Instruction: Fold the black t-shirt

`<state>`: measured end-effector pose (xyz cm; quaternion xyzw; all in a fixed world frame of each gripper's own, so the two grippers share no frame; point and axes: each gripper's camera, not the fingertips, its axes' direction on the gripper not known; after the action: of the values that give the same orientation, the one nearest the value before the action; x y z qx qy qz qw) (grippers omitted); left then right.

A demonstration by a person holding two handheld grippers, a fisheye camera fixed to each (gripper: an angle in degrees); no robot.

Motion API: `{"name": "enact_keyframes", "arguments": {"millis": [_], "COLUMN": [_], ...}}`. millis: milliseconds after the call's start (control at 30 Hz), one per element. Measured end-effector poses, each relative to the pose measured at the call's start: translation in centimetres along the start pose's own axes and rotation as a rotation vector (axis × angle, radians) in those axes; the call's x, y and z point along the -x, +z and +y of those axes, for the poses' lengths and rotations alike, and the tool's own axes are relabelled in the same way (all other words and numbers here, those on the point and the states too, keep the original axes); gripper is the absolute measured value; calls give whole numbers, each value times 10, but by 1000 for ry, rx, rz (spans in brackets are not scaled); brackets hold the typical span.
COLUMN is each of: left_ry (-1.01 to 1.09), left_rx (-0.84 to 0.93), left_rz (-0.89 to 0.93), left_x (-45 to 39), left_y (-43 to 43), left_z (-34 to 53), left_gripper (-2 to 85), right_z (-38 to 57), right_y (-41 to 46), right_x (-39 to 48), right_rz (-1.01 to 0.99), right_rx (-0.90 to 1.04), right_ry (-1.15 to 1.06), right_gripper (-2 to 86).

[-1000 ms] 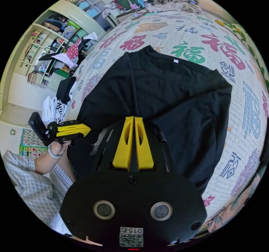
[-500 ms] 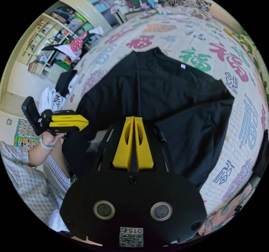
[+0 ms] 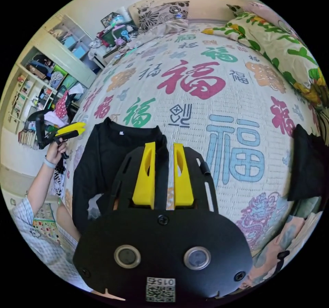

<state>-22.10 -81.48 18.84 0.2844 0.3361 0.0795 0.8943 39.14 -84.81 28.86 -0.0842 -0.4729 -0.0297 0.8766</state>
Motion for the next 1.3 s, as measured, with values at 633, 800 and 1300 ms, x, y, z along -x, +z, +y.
{"name": "enact_keyframes", "arguments": {"millis": [633,800,1300], "left_ry": [88,66,199], "left_rx": [15,-58,-131], "left_rz": [40,-11,259], "left_x": [-21,-37,-112], "left_y": [-59,-108,-289], "left_z": [-85,-85,202], "left_gripper": [0,1,4], "right_z": [24,49,340], "right_y": [-85,-119,-172], "right_x": [5,8,99], "right_rz": [49,51,-184], "right_rx": [-4,-131,-73], "right_ry": [-61,41,-258], "right_gripper": [-10,-10,-9]}}
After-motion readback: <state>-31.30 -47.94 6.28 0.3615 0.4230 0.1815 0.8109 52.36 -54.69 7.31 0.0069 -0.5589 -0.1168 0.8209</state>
